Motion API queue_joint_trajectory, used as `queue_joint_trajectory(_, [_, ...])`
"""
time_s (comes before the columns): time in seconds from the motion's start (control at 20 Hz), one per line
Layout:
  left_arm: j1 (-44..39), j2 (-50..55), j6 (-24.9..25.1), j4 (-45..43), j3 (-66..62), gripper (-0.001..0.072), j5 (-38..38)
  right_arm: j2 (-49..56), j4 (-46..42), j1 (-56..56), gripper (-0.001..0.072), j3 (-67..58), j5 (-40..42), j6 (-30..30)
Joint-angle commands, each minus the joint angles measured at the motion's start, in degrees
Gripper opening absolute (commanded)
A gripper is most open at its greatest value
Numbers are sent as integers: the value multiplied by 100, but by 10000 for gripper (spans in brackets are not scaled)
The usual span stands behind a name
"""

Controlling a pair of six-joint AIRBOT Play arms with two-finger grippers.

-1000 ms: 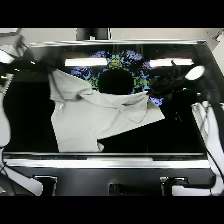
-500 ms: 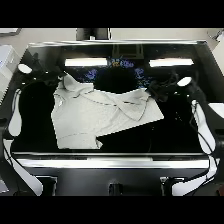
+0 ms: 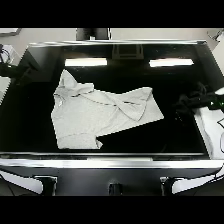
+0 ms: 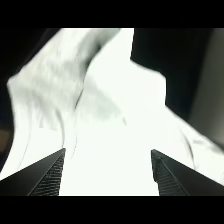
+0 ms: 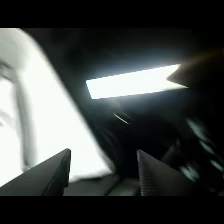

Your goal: Fold the clothes and pants, and hang the long-sleeved shirts on hangers.

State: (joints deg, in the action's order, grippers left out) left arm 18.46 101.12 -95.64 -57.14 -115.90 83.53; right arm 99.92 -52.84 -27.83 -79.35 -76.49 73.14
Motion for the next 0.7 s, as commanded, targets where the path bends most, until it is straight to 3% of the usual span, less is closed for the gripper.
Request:
queue_joint_trajectory(0.0, [72, -503, -223, -282, 2, 613, 546, 2, 243, -330, 488, 804, -144, -713])
queue_joint_trajectory(0.2, [72, -595, -437, -136, 2, 613, 551, 2, 837, -195, 473, 1513, 280, -1222])
queue_joint_trajectory(0.55, [-72, -588, -525, -92, 2, 613, 551, 2, 839, 581, 471, 1567, 896, -1266])
queue_joint_trajectory(0.6, [-92, -588, -549, -92, 2, 613, 551, 2, 772, 721, 443, 1567, 1014, -1202])
queue_joint_trajectory(0.65, [-98, -590, -555, -87, 2, 613, 562, 2, 713, 831, 371, 1567, 1128, -1115])
